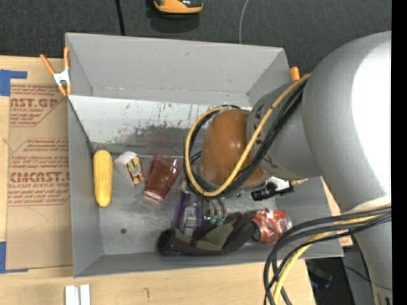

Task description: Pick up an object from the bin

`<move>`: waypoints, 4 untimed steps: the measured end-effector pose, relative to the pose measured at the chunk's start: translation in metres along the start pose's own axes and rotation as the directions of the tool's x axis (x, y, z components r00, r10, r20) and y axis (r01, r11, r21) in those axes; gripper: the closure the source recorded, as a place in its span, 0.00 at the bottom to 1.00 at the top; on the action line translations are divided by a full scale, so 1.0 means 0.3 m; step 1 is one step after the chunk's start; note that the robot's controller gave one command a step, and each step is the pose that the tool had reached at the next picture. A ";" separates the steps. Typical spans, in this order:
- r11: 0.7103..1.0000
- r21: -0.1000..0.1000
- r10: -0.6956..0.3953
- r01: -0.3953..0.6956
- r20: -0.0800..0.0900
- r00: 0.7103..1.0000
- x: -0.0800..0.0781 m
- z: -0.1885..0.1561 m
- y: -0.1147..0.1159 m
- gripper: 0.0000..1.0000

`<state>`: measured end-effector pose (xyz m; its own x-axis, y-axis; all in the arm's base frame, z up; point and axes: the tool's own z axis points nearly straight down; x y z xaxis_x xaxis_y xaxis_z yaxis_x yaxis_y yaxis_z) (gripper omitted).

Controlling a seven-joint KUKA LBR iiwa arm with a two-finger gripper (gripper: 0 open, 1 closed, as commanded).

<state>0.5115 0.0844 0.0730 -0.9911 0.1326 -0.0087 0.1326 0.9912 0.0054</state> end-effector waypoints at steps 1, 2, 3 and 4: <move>1.000 0.000 0.000 0.000 0.000 1.000 0.000 0.000 0.000 1.00; 1.000 0.002 0.005 -0.005 -0.012 1.000 -0.046 0.002 0.000 1.00; 1.000 0.001 0.016 -0.016 -0.007 1.000 -0.070 -0.002 -0.007 1.00; 1.000 -0.002 0.005 -0.005 0.000 1.000 -0.070 -0.002 -0.030 1.00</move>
Offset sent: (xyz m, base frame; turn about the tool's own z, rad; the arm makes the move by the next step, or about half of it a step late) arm 0.0172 -0.0058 -0.0030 0.0100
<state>0.5312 0.0725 0.0739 -0.9904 0.1379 -0.0085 0.1378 0.9904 0.0073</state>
